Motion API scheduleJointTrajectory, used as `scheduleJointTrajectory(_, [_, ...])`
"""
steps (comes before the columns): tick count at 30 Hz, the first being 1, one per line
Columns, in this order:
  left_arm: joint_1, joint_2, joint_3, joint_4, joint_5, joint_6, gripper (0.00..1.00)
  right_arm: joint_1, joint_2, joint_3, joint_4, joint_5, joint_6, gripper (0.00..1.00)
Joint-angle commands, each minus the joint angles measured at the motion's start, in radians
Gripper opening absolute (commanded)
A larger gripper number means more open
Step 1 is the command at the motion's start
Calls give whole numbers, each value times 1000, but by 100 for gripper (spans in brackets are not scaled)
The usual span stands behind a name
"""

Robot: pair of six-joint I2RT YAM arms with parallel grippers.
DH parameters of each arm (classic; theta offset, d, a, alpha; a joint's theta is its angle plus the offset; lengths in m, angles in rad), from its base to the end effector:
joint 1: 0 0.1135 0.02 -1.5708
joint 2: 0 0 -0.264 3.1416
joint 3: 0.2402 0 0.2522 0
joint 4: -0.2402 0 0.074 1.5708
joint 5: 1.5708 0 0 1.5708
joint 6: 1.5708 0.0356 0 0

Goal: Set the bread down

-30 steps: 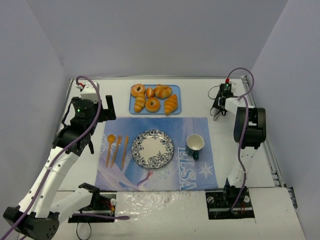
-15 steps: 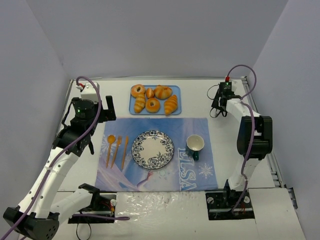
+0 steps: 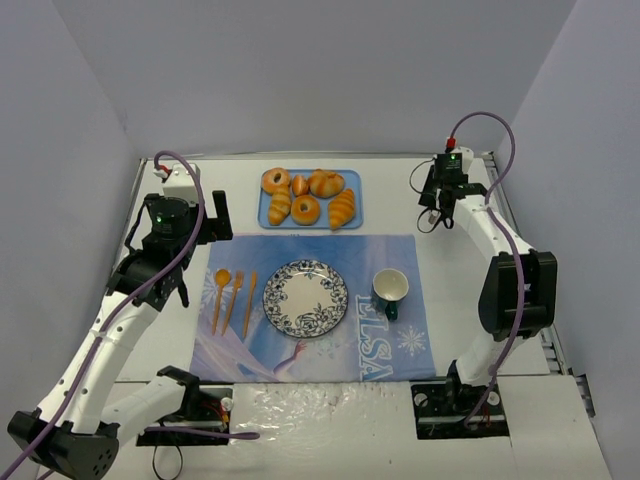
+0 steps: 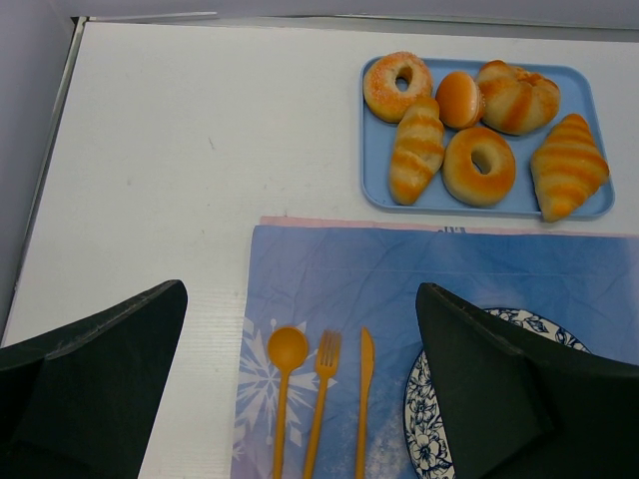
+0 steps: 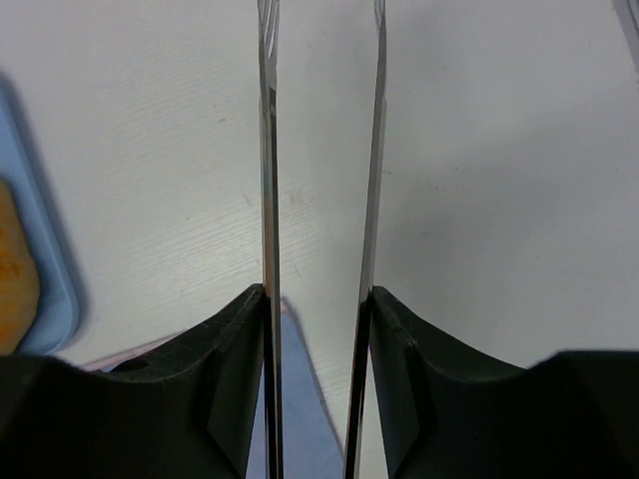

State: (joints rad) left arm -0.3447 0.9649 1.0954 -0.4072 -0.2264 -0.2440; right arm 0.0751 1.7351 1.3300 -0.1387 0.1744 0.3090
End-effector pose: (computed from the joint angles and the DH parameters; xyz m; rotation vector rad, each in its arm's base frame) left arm 0.1997 -0.0632 0.3922 -0.0652 1.8439 -0.2030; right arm 0.4046 0.0242 0.2761 0.3484 2.0768 0.0459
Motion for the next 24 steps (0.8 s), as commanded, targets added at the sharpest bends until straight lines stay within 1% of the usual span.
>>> scheduleJointTrajectory(1, [9,-2,52,51,-14,12,97,67,-129,61,-17,-2,-24,40])
scheduleJointTrajectory(4, [9,-3,54,50,-12,11,97,97,-178,46,-21,-73,-10,40])
scheduleJointTrajectory(7, [9,-2,55,47,-11,9,97,172,-206,37,-32,-95,-14,40])
scheduleJointTrajectory(14, [9,-1,61,41,-10,9,97,333,-230,8,-48,-50,-9,42])
scheduleJointTrajectory(21, [9,0,60,39,-10,9,97,428,-232,-11,-48,-17,10,42])
scheduleJointTrajectory(24, [9,1,60,40,-8,9,97,452,-236,-22,-48,-3,17,43])
